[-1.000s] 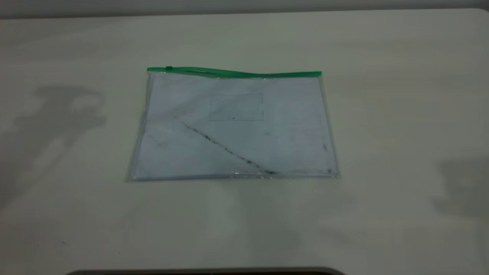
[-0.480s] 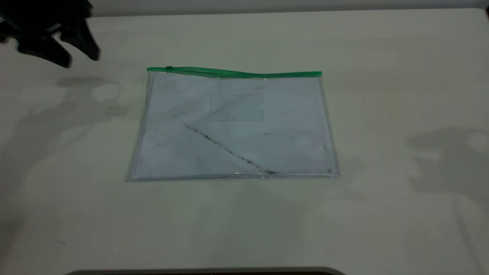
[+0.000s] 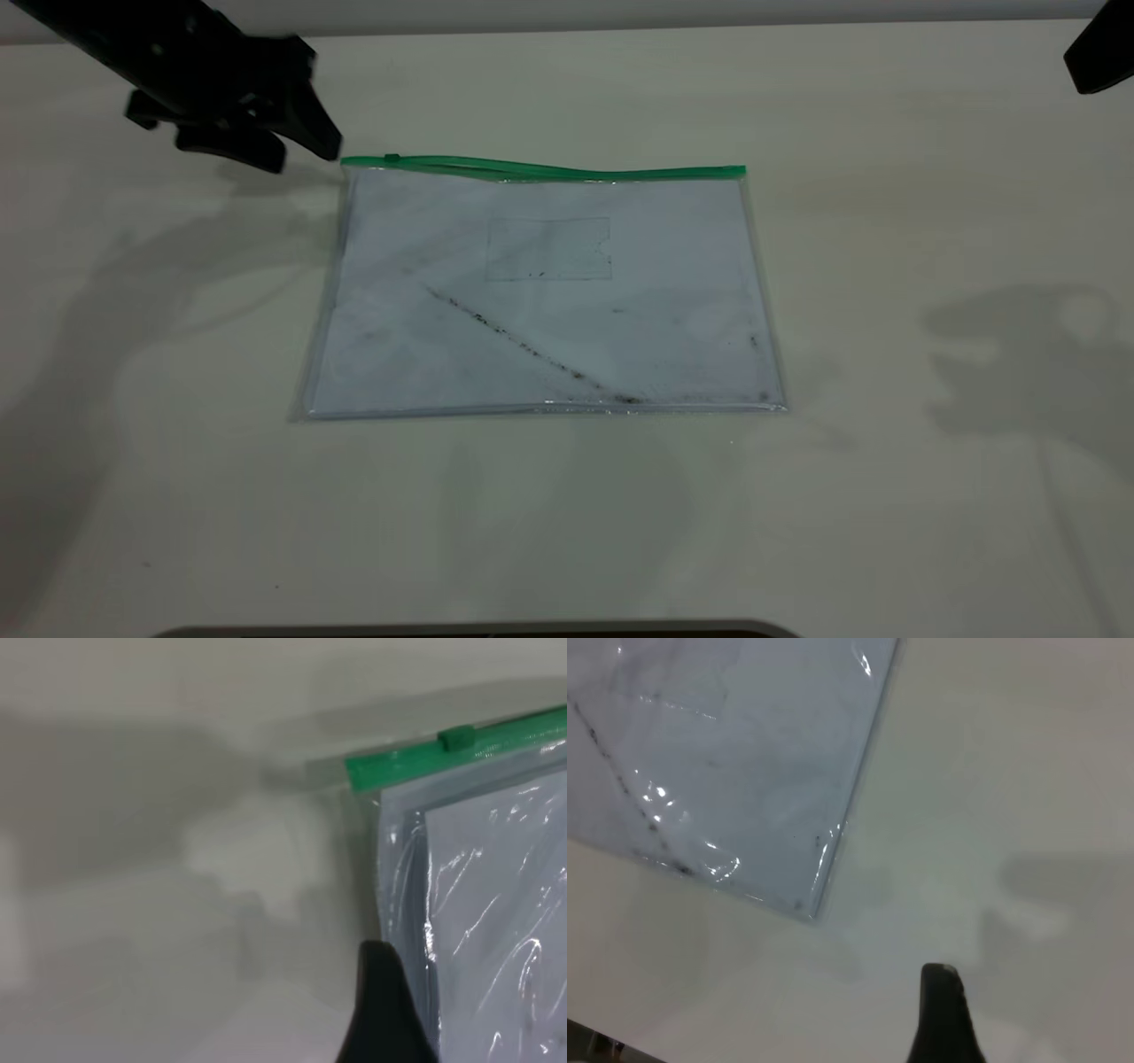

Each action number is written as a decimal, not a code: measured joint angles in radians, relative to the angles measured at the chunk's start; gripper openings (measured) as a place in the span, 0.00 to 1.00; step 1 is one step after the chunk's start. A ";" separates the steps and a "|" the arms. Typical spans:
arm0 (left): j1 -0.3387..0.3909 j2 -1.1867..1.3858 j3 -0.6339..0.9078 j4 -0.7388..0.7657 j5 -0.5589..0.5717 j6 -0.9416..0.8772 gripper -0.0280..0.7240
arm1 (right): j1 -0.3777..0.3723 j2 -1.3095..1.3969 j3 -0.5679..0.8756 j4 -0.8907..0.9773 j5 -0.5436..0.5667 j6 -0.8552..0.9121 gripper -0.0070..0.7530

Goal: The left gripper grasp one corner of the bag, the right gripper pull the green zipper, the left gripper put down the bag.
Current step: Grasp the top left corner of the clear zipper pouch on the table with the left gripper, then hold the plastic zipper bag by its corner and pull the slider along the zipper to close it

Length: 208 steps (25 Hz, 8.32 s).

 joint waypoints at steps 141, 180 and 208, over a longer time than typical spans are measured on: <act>-0.331 0.275 -0.995 0.177 0.781 0.855 0.11 | 0.306 0.516 -0.358 0.925 -0.063 -0.947 0.06; -0.272 0.248 -1.063 0.162 0.782 0.823 0.11 | 0.307 0.593 -0.350 0.903 -0.189 -0.949 0.10; -0.251 0.219 -1.063 0.211 0.782 0.795 0.11 | 0.307 0.663 -0.349 0.464 -0.151 -0.558 0.10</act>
